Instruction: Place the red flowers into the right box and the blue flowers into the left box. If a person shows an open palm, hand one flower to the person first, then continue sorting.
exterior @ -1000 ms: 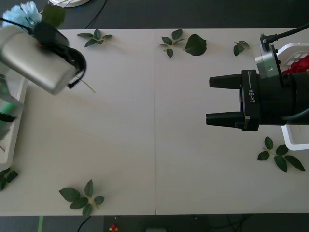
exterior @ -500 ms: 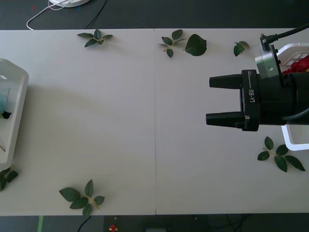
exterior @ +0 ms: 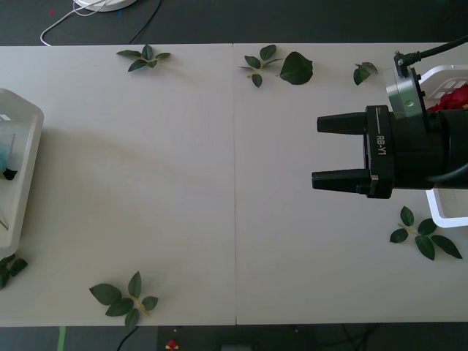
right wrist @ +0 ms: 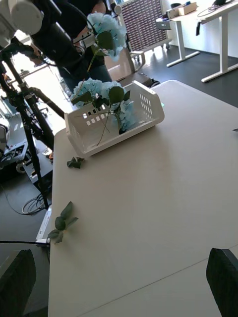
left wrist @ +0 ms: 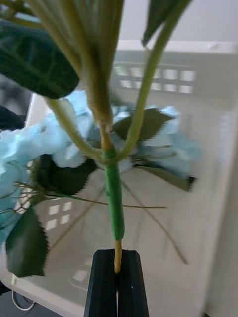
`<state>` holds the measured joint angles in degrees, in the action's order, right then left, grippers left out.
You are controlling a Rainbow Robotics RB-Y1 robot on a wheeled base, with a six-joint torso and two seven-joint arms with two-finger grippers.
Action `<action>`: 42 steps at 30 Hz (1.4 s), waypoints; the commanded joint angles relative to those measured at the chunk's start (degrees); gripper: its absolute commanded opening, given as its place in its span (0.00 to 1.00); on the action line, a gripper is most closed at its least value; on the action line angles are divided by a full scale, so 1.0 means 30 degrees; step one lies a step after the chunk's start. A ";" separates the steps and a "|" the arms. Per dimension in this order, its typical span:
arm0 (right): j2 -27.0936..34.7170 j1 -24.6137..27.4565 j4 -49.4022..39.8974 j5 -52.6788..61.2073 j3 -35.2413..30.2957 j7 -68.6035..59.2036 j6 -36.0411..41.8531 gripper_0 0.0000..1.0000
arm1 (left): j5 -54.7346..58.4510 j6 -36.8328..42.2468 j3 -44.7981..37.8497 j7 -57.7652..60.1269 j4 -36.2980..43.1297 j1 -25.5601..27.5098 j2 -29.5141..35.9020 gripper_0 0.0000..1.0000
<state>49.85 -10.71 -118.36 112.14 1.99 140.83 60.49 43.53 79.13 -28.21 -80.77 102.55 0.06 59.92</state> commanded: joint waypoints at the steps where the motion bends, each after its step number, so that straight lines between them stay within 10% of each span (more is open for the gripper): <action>1: 0.0319 -0.0267 -0.0538 0.0177 -0.0106 0.0429 -0.0184 1.00 | -0.1591 -0.2323 0.0966 0.0262 -0.1956 0.0449 0.0681 0.00; 15: 0.0319 -0.0267 -0.0538 0.0177 -0.0106 0.0429 -0.0184 1.00 | -0.3232 -0.9472 0.4804 -0.0236 -0.8343 0.0420 0.0594 0.00; 29: 0.0319 -0.0267 -0.0538 0.0177 -0.0106 0.0429 -0.0184 1.00 | -0.4550 -1.1816 0.4980 0.0144 -0.8284 0.0420 -0.2160 0.00; 31: 0.0319 -0.0267 -0.0538 0.0177 -0.0106 0.0429 -0.0184 1.00 | -0.5048 -1.1816 0.4746 0.0144 -0.8284 0.0302 -0.2278 0.24; 32: 0.0319 -0.0267 -0.0538 0.0177 -0.0106 0.0429 -0.0184 1.00 | -0.5576 -1.1816 0.4746 0.0174 -0.8284 0.0215 -0.2307 0.92; 42: 0.0319 -0.0267 -0.0538 0.0177 -0.0106 0.0429 -0.0184 1.00 | -0.5195 -1.2167 0.3838 0.0232 -0.8255 0.0127 -0.2307 1.00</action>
<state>49.85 -10.71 -118.37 112.14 1.99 140.83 60.49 27.21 43.37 -13.41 -80.77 77.20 0.91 53.22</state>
